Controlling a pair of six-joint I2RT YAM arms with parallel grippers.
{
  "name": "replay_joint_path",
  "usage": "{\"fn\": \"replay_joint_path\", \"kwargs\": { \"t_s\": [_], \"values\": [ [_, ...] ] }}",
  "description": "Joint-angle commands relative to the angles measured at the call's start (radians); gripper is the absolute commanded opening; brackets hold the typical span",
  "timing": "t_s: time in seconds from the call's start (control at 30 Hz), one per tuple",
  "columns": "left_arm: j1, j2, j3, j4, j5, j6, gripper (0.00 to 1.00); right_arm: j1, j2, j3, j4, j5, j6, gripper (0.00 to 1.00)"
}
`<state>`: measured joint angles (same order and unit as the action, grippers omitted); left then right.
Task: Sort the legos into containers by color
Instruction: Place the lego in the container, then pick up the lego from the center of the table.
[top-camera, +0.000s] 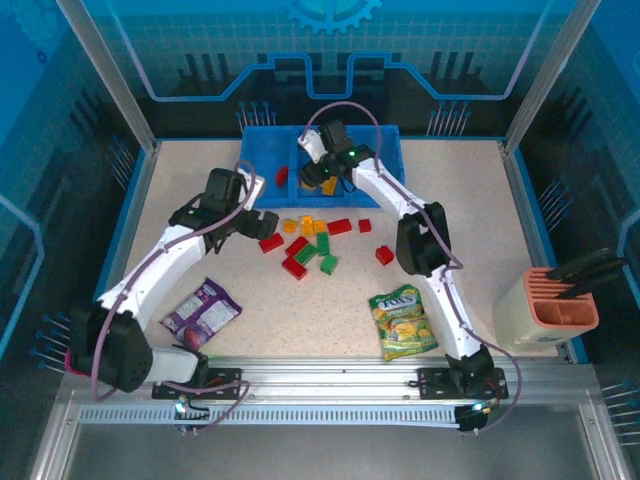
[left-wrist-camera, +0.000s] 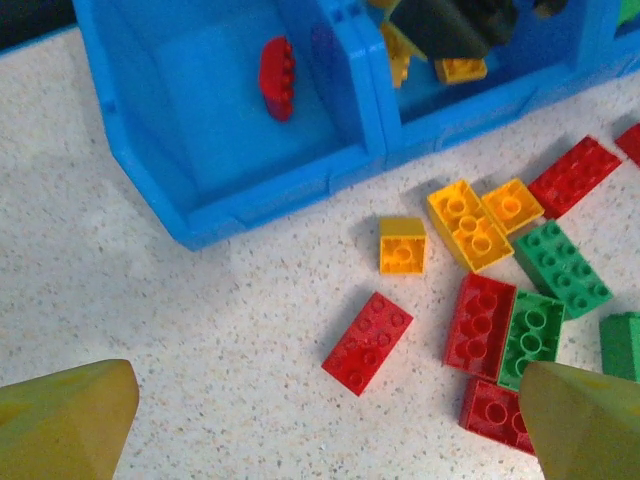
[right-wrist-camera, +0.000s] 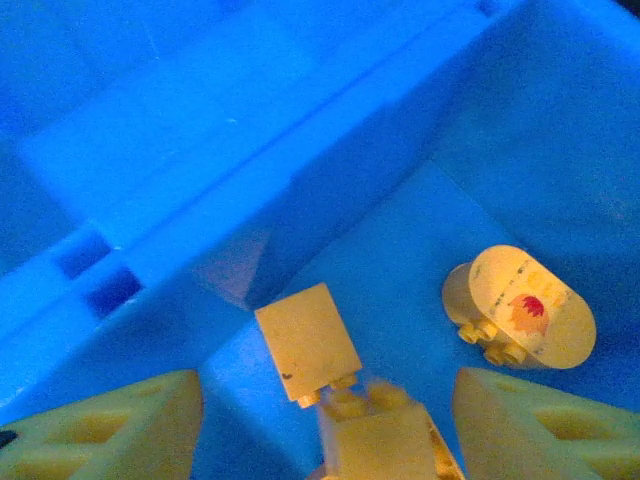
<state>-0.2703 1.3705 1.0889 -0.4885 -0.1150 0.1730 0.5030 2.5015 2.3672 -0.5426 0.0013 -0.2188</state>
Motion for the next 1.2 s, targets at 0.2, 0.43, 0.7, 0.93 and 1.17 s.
{"fn": "replay_joint_path", "kwargs": {
  "t_s": [0.2, 0.43, 0.7, 0.93, 1.17],
  "values": [
    [0.001, 0.237, 0.030, -0.022, -0.074, 0.196, 0.93, -0.003, -0.271, -0.196, 0.101, -0.090, -0.039, 0.66],
    [0.000, 0.351, 0.096, -0.048, -0.021, 0.301, 0.93, -0.030, -0.418, -0.404, 0.183, -0.110, -0.003, 0.66],
    [-0.003, 0.452, 0.147, -0.064, 0.009, 0.352, 0.91, -0.084, -0.500, -0.562, 0.249, -0.117, 0.059, 0.67],
    [-0.010, 0.524, 0.171, -0.075, -0.012, 0.396, 0.88, -0.128, -0.519, -0.598, 0.242, -0.078, 0.080, 0.67],
    [-0.012, 0.586, 0.200, -0.101, 0.000, 0.415, 0.83, -0.154, -0.524, -0.618, 0.250, -0.078, 0.104, 0.67]
  ]
}}
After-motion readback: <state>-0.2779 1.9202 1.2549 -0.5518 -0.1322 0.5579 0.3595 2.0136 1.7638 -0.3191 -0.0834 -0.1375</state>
